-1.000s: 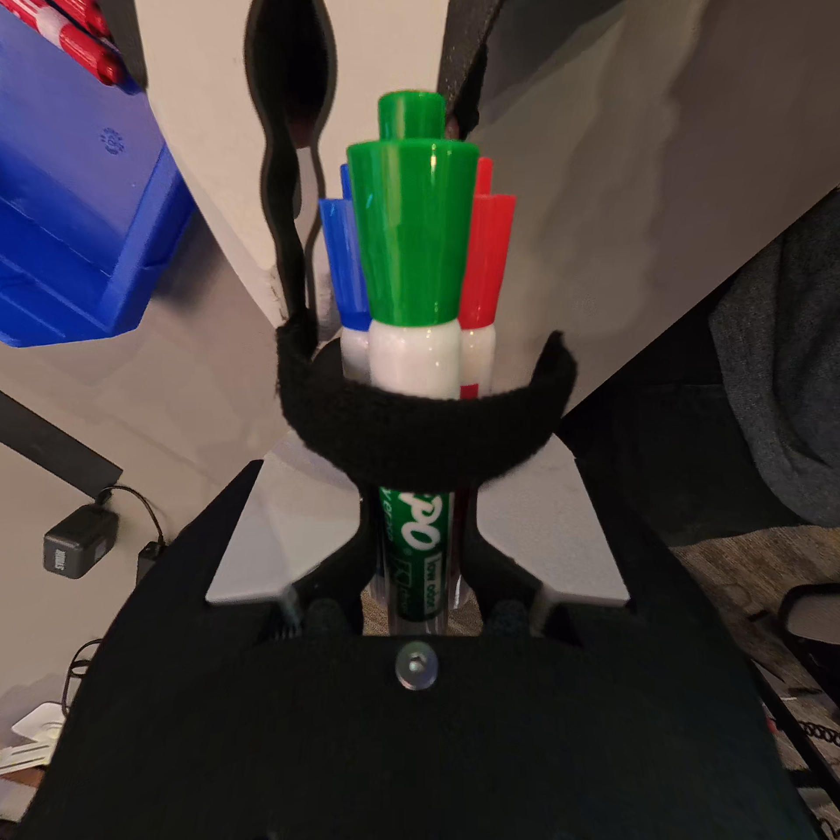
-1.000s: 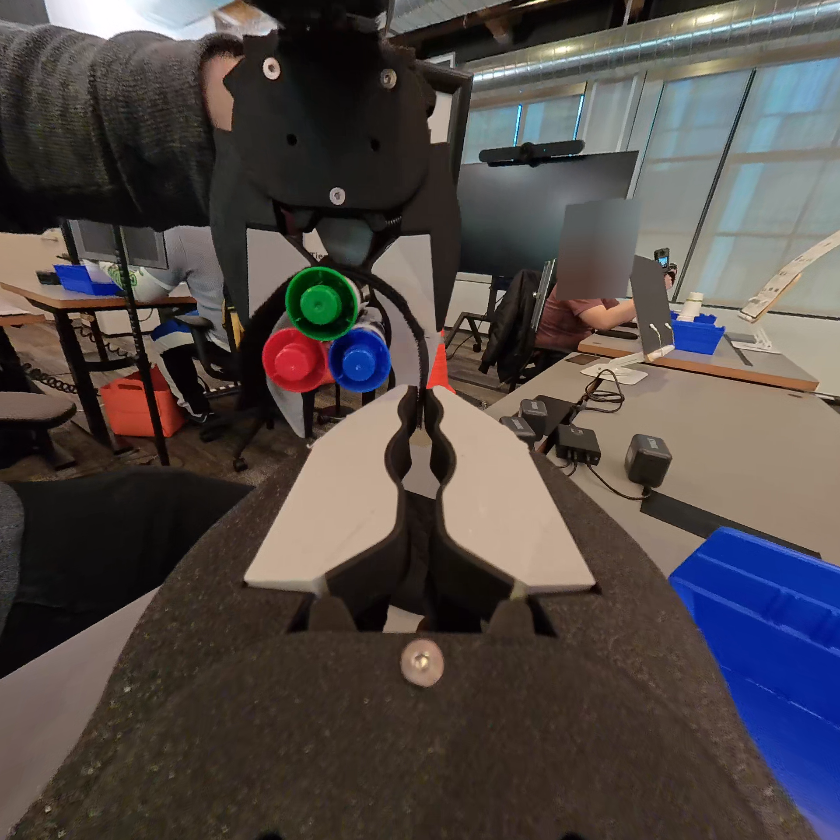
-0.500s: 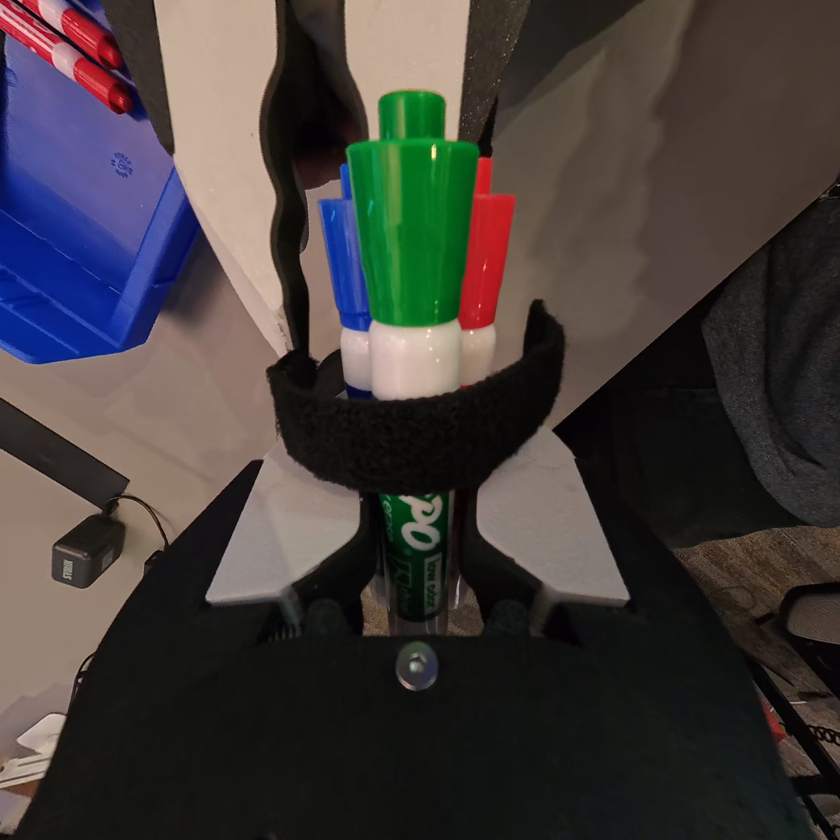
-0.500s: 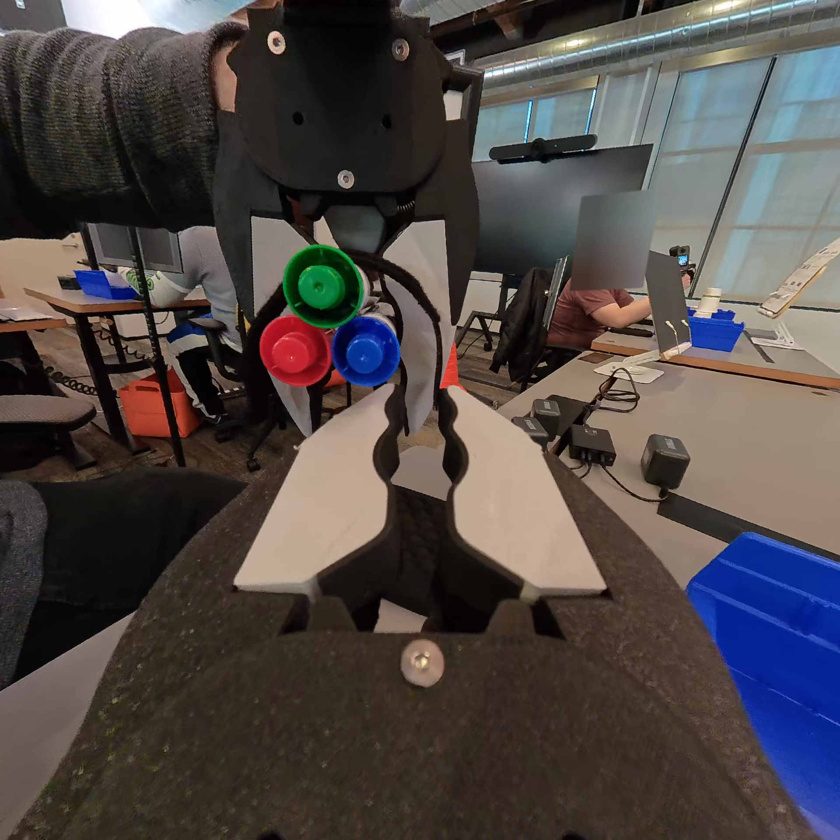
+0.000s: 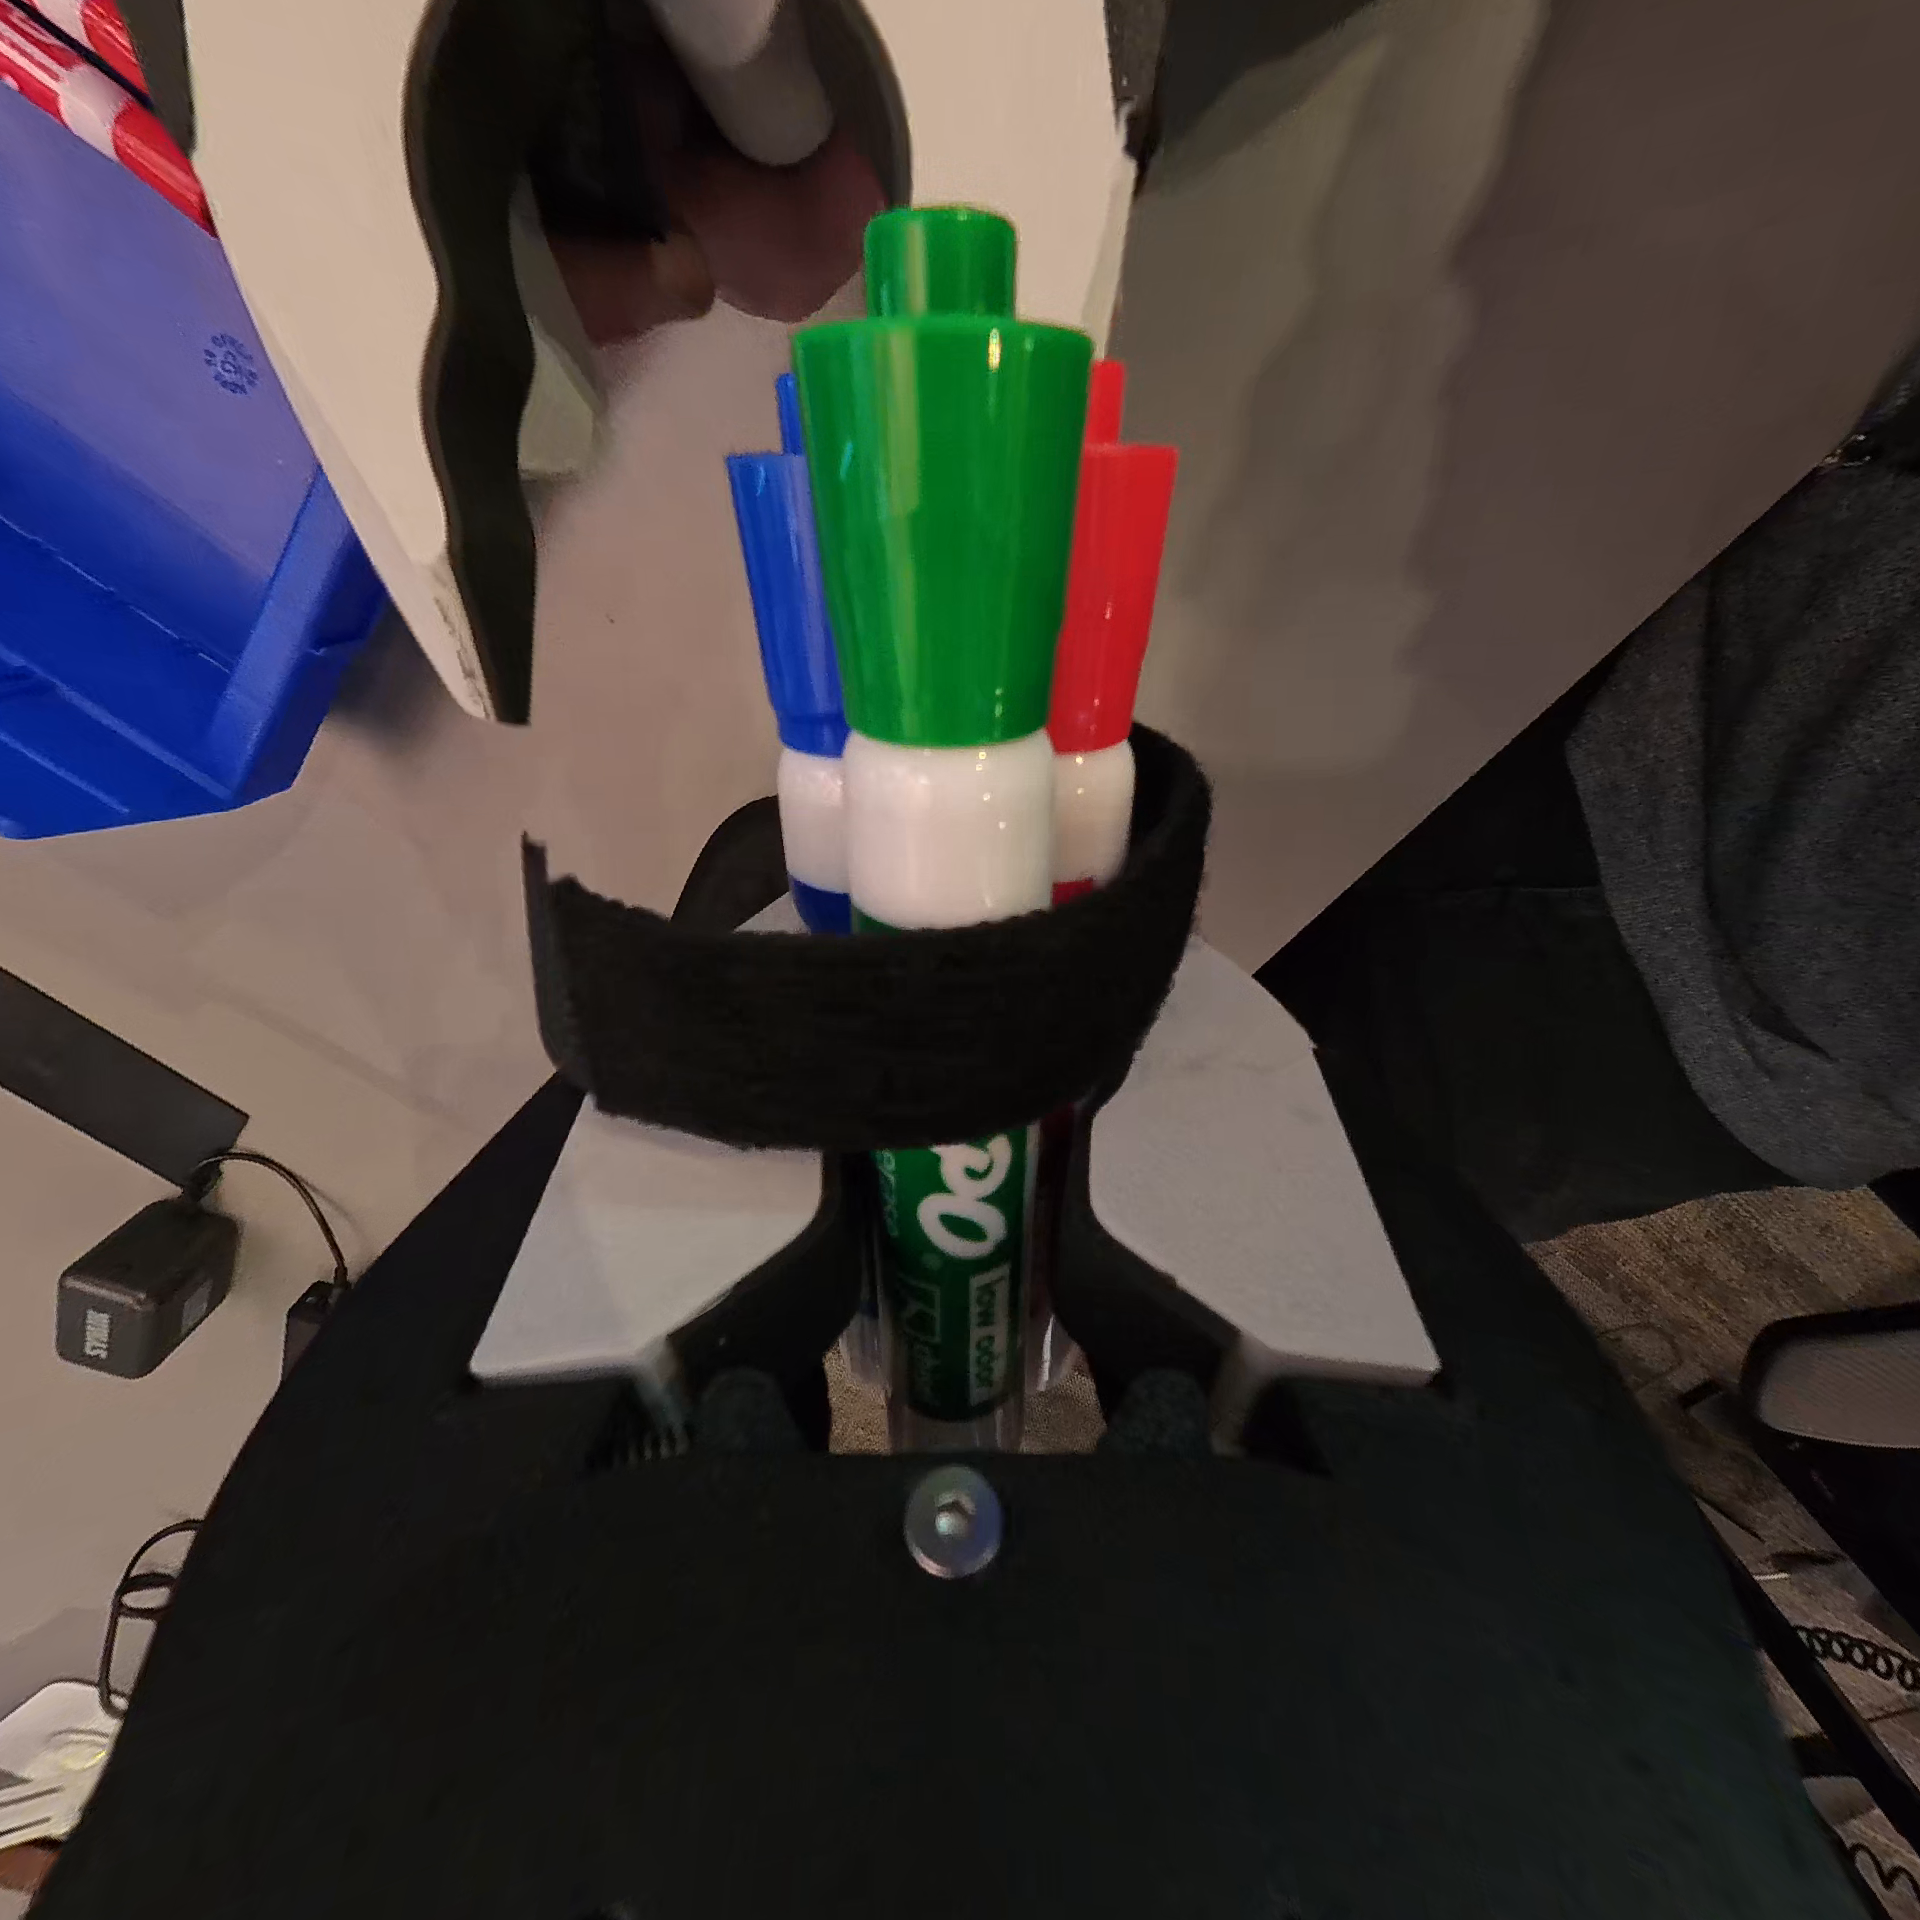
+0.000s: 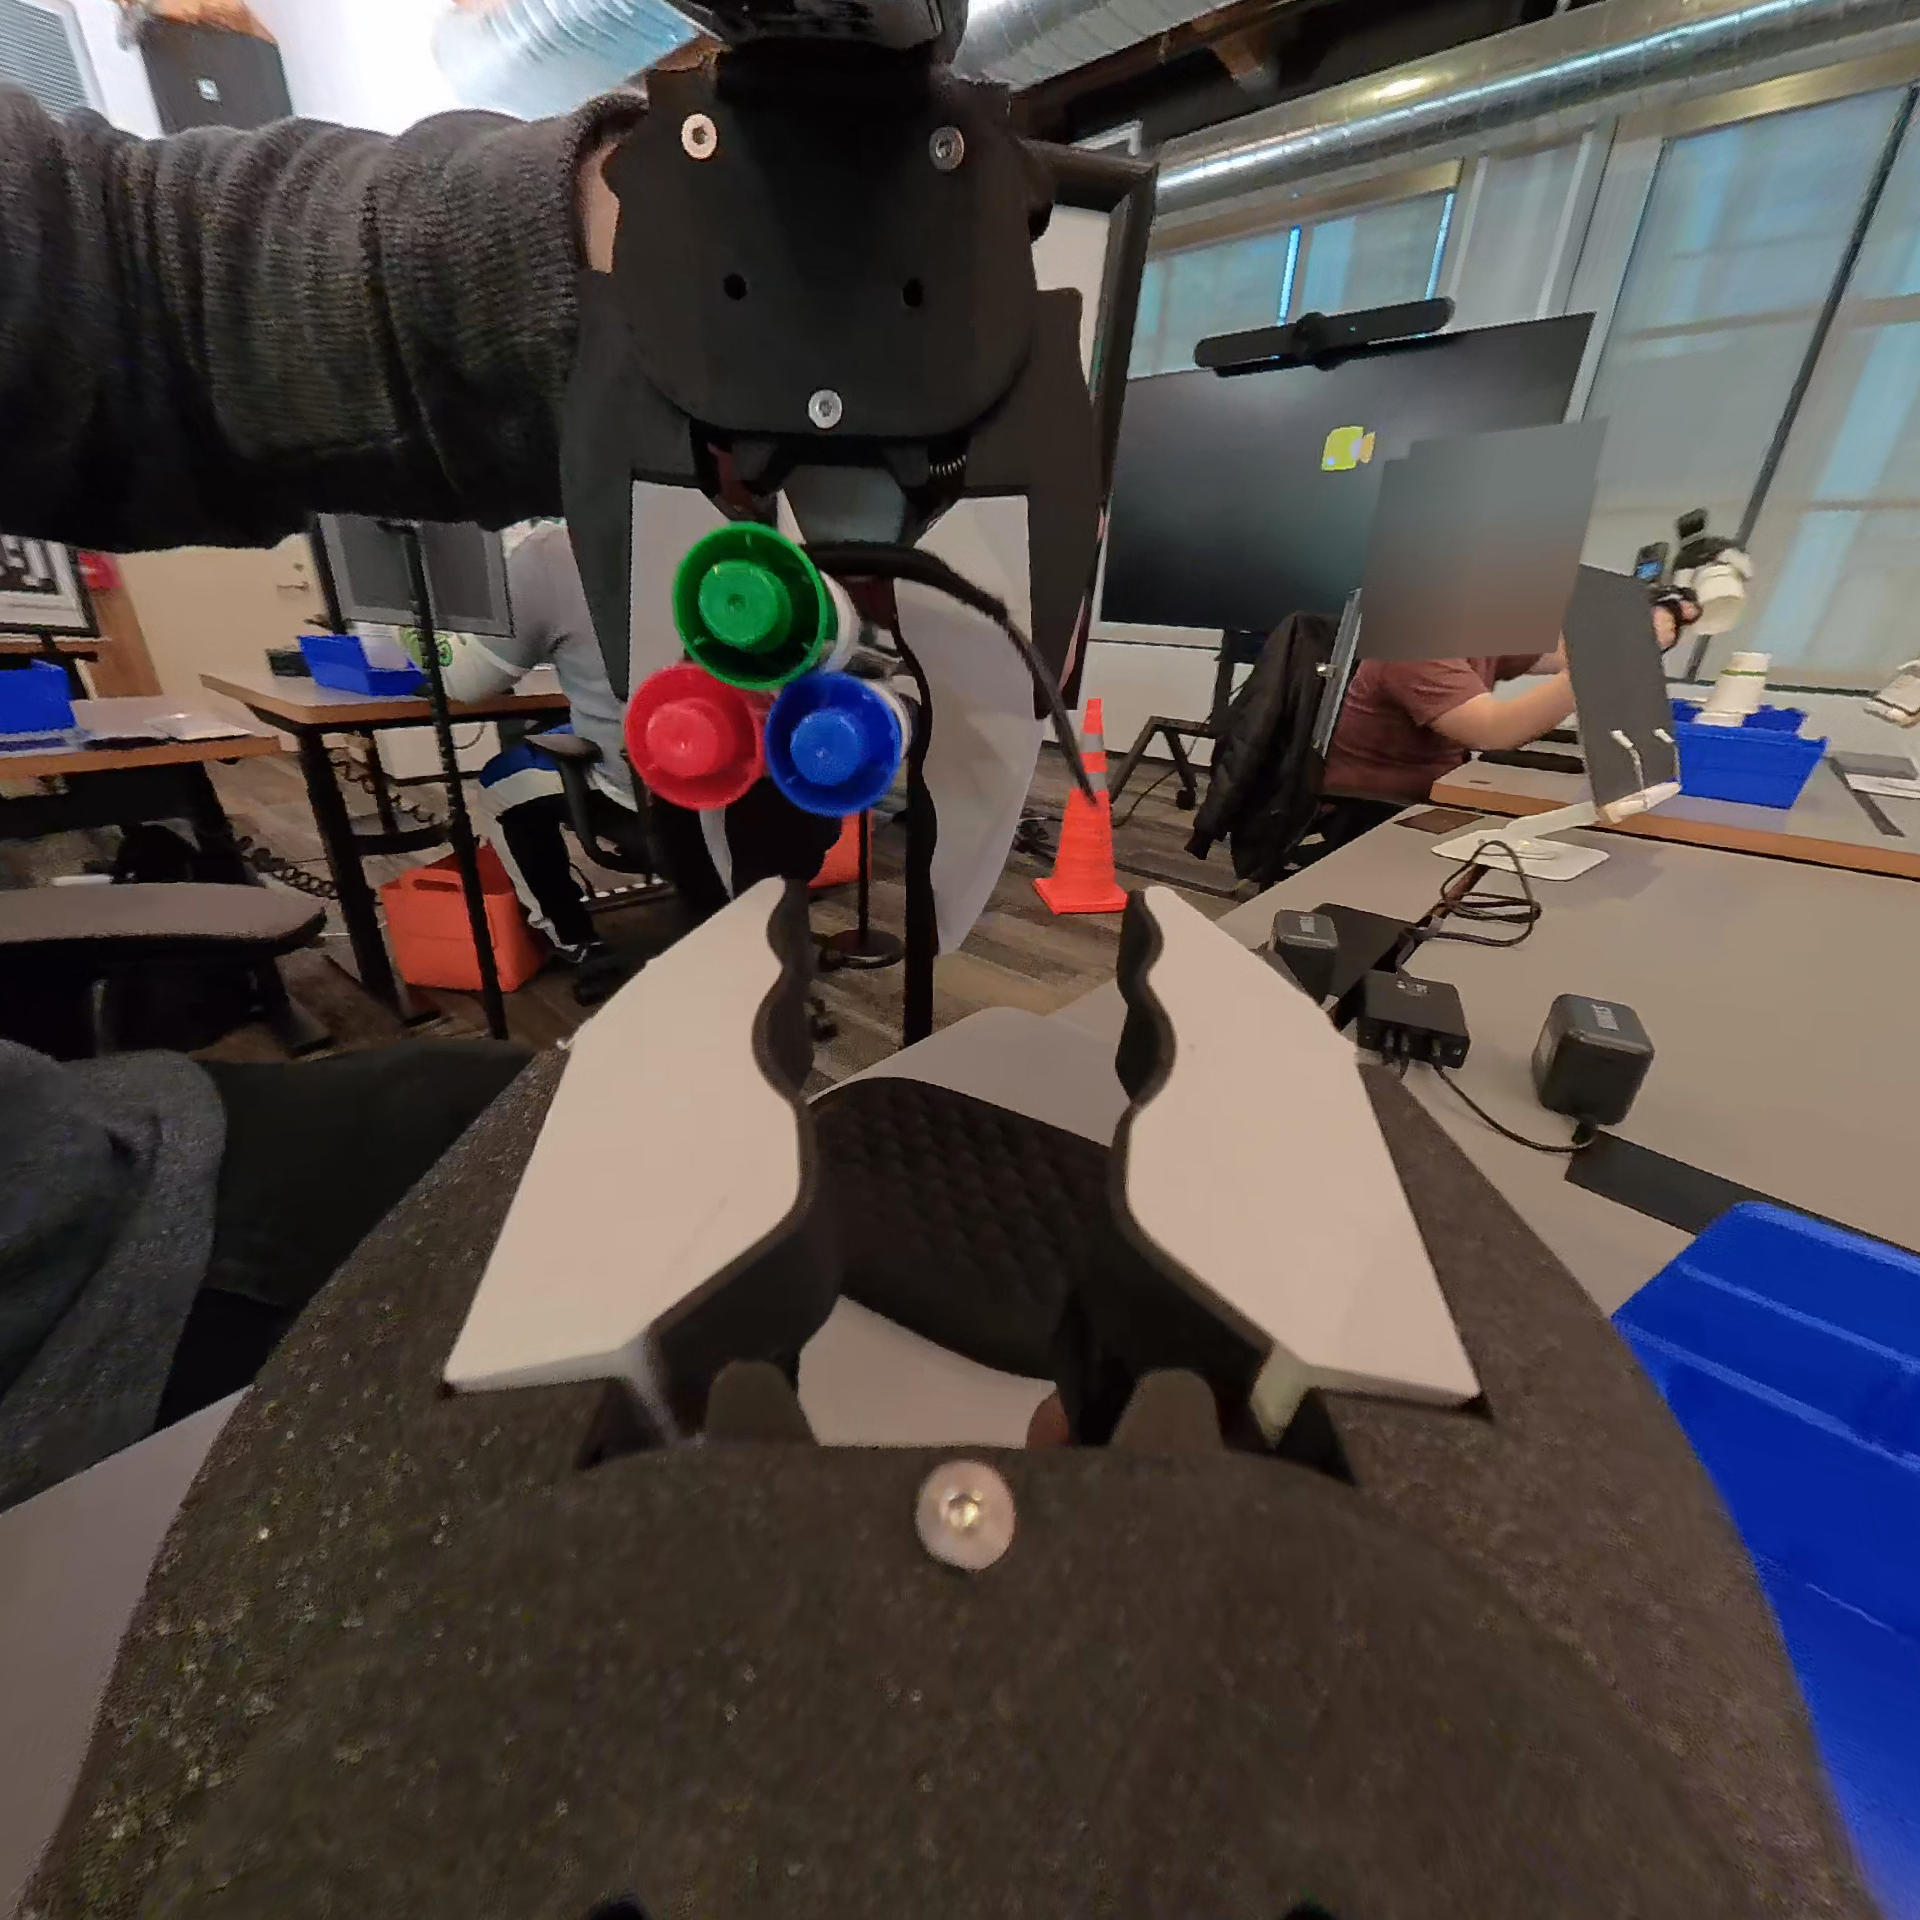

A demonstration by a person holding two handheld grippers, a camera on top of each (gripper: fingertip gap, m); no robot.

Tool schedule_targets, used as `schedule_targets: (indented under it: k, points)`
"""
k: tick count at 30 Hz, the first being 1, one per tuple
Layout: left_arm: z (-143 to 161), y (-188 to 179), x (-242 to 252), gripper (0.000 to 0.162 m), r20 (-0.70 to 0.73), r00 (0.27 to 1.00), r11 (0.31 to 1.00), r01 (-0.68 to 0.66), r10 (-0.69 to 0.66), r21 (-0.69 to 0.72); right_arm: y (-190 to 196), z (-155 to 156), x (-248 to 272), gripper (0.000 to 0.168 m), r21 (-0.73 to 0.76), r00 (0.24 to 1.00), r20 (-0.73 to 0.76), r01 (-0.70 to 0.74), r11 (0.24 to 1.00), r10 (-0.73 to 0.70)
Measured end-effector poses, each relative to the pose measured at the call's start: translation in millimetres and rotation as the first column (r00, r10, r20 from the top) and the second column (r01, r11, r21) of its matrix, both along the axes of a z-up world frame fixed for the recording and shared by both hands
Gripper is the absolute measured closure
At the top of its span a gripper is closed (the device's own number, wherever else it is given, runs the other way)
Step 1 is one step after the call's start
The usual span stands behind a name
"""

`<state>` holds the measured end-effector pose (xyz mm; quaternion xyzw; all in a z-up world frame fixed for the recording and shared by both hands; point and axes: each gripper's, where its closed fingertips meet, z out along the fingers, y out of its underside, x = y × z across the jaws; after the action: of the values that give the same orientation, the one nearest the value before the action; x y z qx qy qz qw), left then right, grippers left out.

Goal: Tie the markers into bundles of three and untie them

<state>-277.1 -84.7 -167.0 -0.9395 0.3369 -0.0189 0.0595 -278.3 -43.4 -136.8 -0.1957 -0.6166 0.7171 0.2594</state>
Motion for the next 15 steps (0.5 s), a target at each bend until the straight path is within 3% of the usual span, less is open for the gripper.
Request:
schedule_targets:
  k: [2,6,7,11,15]
  points:
    - [-0.4,0.2,-0.9,0.119,0.000,1.000,1.000,-0.002,0.002,-0.003,4.4,-5.9,4.6,0.108,0.009,0.999,-0.005,-0.038,0.999,0.038]
    - [-1.7,0.5,0.5,0.119,0.018,1.000,1.000,-0.004,0.005,-0.011,-0.1,-7.9,15.7,0.072,0.025,0.996,-0.022,-0.087,0.996,0.088]
    - [-3.0,0.5,1.4,0.119,0.025,1.000,1.000,-0.002,0.003,-0.013,-5.1,-7.0,15.7,0.071,0.062,0.997,-0.038,-0.063,0.996,0.066]
    - [-11.8,1.2,4.1,0.120,0.056,0.998,1.000,-0.011,0.012,-0.021,-19.1,-8.4,17.8,0.085,0.158,0.998,-0.056,-0.031,0.987,0.040]
    - [-21.9,-1.8,-0.8,0.119,0.056,0.998,0.999,-0.032,0.033,-0.019,-3.1,-45.5,19.4,0.098,0.289,0.997,0.070,-0.054,0.956,0.035]
